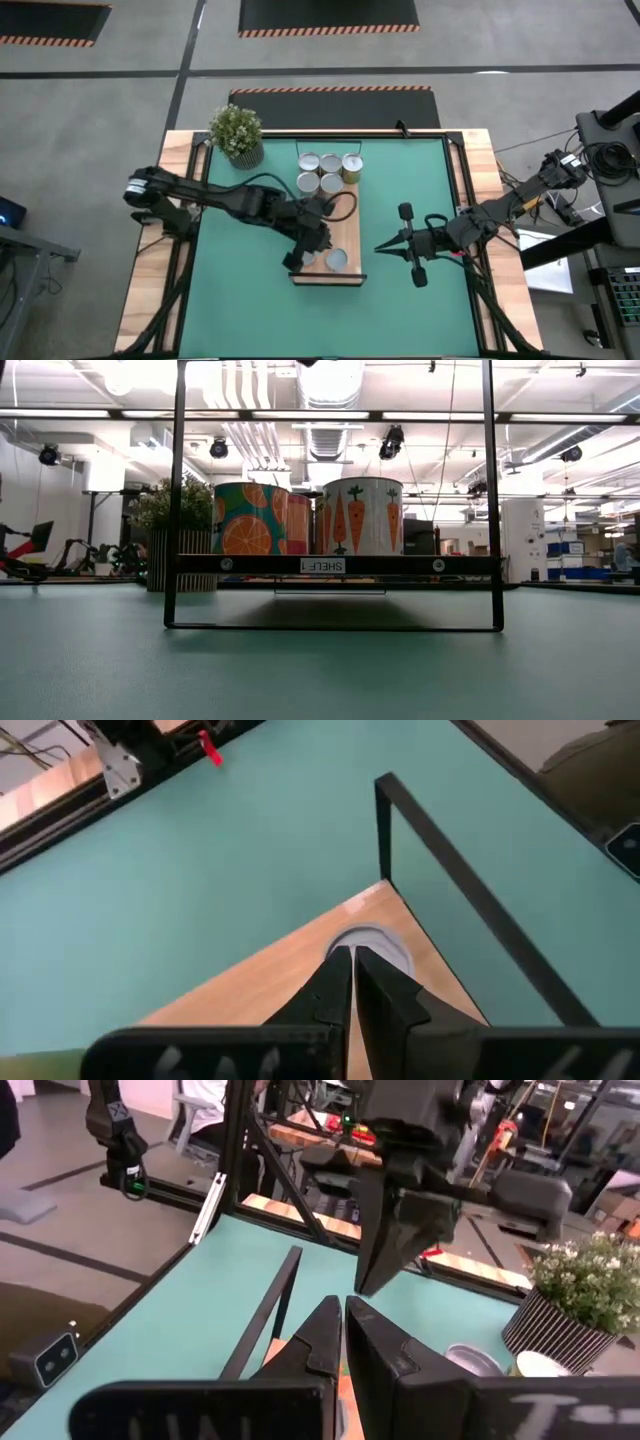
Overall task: Pick and place cans onto a shelf
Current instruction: Put the canned carrots on the shelf
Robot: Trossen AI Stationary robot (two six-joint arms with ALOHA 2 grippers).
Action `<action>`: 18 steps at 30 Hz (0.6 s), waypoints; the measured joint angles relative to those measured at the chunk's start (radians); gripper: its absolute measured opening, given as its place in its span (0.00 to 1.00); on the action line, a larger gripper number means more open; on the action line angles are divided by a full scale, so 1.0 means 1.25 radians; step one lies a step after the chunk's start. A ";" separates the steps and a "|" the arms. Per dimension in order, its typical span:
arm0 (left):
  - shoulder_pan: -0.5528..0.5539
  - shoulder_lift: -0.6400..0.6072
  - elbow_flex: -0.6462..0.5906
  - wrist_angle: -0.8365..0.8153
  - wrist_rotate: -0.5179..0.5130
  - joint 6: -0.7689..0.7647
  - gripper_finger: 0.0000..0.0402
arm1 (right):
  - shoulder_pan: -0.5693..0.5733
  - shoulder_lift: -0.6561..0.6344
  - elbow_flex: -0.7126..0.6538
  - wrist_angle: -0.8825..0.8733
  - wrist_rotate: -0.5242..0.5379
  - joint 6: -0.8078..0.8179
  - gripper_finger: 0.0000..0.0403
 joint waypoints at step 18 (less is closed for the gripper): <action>-0.017 -0.121 -0.049 -0.057 -0.057 -0.012 0.00 | -0.160 0.160 0.282 -0.531 -0.104 0.375 0.02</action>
